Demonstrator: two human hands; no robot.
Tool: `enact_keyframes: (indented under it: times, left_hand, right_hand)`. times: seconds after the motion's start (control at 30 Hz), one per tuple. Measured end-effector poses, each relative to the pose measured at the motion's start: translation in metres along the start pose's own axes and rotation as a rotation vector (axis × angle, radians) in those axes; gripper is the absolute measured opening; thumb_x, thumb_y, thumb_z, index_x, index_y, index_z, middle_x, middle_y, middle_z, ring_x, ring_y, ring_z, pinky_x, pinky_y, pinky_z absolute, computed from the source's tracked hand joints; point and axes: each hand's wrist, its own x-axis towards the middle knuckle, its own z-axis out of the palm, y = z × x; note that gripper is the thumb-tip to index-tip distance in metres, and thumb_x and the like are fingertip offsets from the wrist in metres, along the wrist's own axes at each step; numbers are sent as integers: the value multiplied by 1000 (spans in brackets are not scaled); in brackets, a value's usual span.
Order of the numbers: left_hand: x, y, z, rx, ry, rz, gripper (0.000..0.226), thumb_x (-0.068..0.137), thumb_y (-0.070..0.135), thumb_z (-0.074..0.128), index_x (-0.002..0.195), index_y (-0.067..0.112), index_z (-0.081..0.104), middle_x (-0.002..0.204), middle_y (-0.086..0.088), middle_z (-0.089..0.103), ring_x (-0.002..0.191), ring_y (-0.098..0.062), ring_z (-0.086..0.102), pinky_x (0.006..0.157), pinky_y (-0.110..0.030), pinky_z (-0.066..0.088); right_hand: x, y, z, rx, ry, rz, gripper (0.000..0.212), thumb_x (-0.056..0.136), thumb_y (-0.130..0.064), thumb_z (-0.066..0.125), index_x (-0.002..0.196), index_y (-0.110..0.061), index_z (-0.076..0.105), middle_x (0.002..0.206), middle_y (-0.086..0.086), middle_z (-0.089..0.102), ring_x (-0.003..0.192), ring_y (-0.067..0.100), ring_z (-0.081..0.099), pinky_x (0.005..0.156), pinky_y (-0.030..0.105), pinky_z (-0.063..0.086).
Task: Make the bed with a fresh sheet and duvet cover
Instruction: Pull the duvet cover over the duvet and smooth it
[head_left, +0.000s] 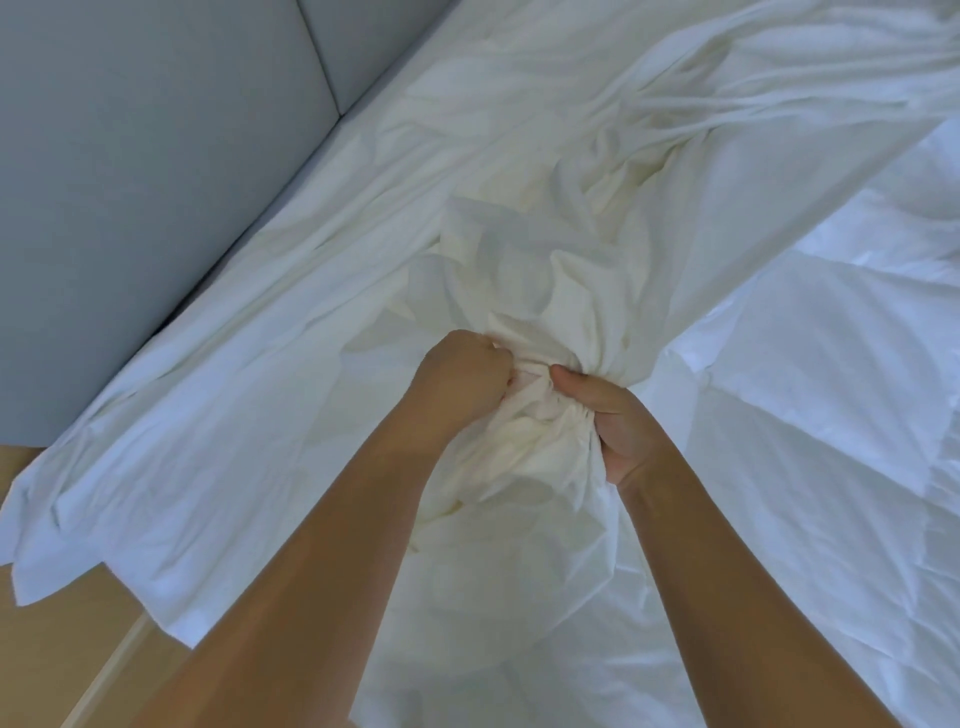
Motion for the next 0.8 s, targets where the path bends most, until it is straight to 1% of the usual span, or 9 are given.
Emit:
enact_keyframes:
  times: [0.07,0.17,0.3,0.37,0.47,0.57,0.67,0.7,0.8]
  left_hand:
    - [1,2,1,-76,71,9,31,94,23,45,75,1,56,73,-14,58,71,-26,52,65,-30,39]
    - [-2,10,1,-116,-60,-113,36,93,40,49,69,14,51,62,0,49,56,-15,46,48,-23,35]
    - [-3,14,-1,-136,-251,-254,27,91,22,56,65,16,49,57,2,44,48,-9,37,46,-20,30]
    - [-2,15,-2,-274,-125,-163,27,92,12,51,65,15,48,56,2,45,42,-6,39,43,-16,33]
    - [-9,28,2,-484,16,158,29,94,11,49,65,13,48,56,4,48,45,-4,45,46,-15,40]
    - [-16,47,16,-201,-33,401,32,92,15,54,61,15,45,56,7,42,52,-6,40,55,-18,36]
    - [-12,57,25,91,-78,449,32,92,19,55,62,14,43,60,5,41,60,-11,41,62,-25,36]
    - [-10,56,25,97,-92,427,33,92,19,55,62,15,43,60,4,42,60,-11,41,61,-24,35]
    - [-10,48,23,136,-56,368,29,91,15,53,63,16,46,66,4,48,67,-12,46,58,-21,35]
  right_hand:
    - [3,-3,2,21,-9,-14,53,58,-24,87,105,-6,72,108,15,69,101,28,67,79,36,55]
    - [5,-8,3,-25,28,-12,53,55,-25,89,103,-8,72,106,15,69,100,30,67,79,38,55]
    - [0,-5,-4,-49,19,-14,57,52,-27,91,102,-7,73,105,16,69,98,30,67,78,39,56]
    - [-4,-5,-4,-49,5,-38,41,65,-21,82,102,-8,73,105,15,70,99,30,67,76,37,56]
    - [-3,-10,2,-73,-57,-58,50,54,-20,89,100,-11,73,100,14,71,93,28,69,72,35,56]
    - [-6,-18,12,-119,-100,-89,21,57,-5,74,75,-16,77,75,8,72,70,20,71,60,28,56]
    - [-4,-17,12,-79,-84,-89,19,61,-3,66,71,-14,76,70,7,70,67,17,70,60,27,56]
    - [-1,-13,11,-21,-77,-92,22,60,-6,74,82,-10,75,77,10,70,74,20,70,65,30,57]
    - [14,4,10,122,21,-93,74,52,-21,88,119,-4,60,101,17,65,98,30,64,80,42,53]
